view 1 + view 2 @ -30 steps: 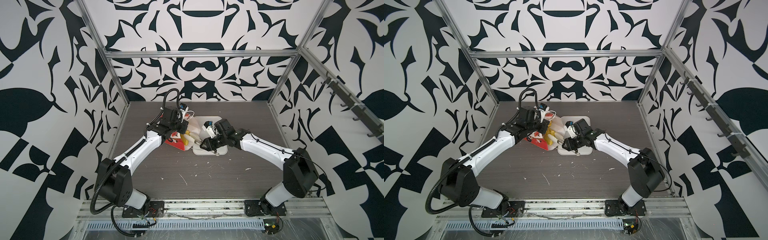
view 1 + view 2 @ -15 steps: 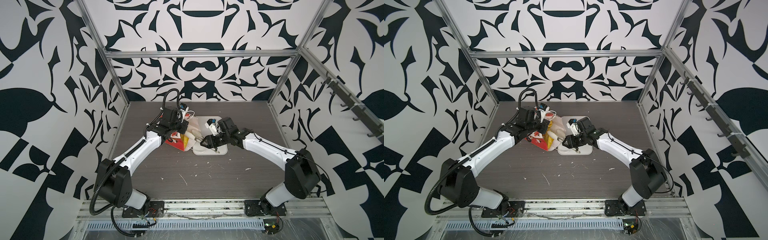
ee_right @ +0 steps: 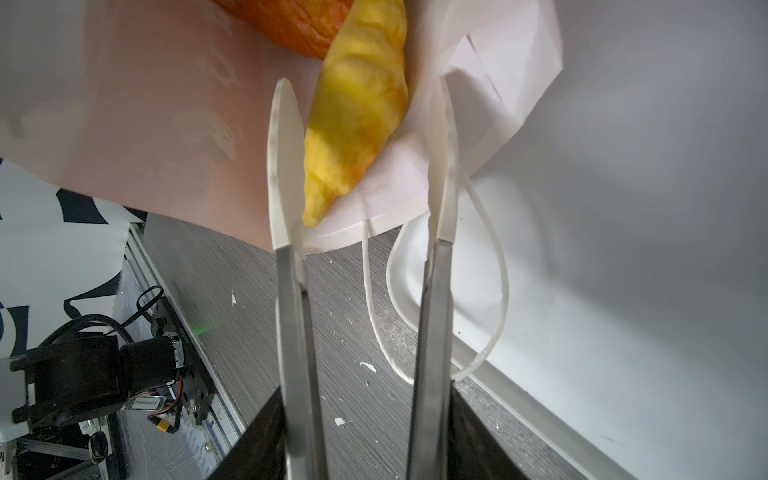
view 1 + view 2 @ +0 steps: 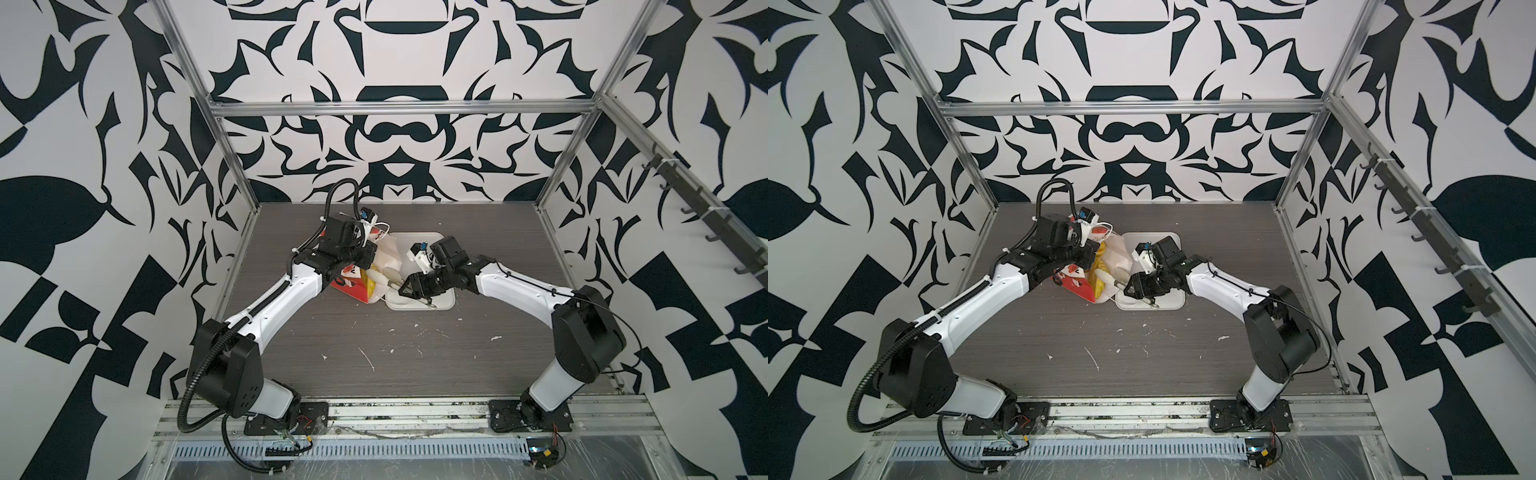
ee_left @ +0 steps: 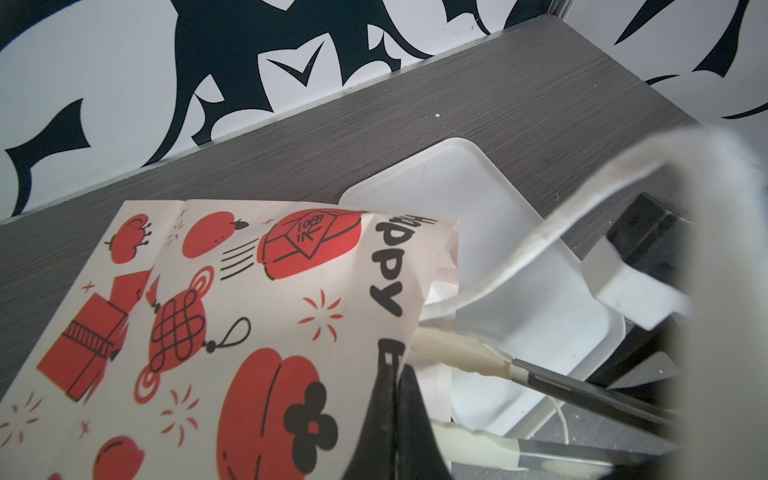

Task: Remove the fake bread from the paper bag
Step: 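Insert the tongs into the bag mouth with the right gripper and pinch a bread piece, then pull the yellow bread out with the tongs and move it over the tray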

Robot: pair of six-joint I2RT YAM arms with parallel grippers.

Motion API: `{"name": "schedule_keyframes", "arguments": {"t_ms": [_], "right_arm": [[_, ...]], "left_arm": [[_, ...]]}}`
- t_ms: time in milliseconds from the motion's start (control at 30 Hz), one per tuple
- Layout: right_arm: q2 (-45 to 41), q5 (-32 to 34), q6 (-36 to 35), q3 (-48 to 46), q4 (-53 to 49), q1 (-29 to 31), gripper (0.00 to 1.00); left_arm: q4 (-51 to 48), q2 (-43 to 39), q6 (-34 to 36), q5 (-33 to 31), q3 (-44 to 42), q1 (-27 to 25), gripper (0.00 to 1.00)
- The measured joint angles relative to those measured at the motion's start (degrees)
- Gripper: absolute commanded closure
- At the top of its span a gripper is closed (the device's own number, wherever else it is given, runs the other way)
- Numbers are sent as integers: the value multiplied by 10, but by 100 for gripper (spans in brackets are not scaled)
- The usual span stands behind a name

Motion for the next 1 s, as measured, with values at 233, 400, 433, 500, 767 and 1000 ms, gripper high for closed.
{"name": "schedule_keyframes", "arguments": {"t_ms": [233, 400, 433, 500, 767, 1000], "right_arm": [[34, -19, 7, 22, 1, 0, 45], [60, -37, 12, 42, 5, 0, 51], [64, -41, 12, 44, 6, 0, 52], [67, -45, 13, 44, 5, 0, 58], [40, -31, 7, 36, -2, 0, 75], [-88, -3, -7, -13, -37, -15, 76]], "left_arm": [[0, 0, 0, 2, 0, 0, 100], [0, 0, 0, 3, 0, 0, 100], [0, 0, 0, 3, 0, 0, 100], [0, 0, 0, 3, 0, 0, 100], [3, 0, -1, 3, 0, -1, 100], [14, 0, -8, -8, 0, -2, 100]]}}
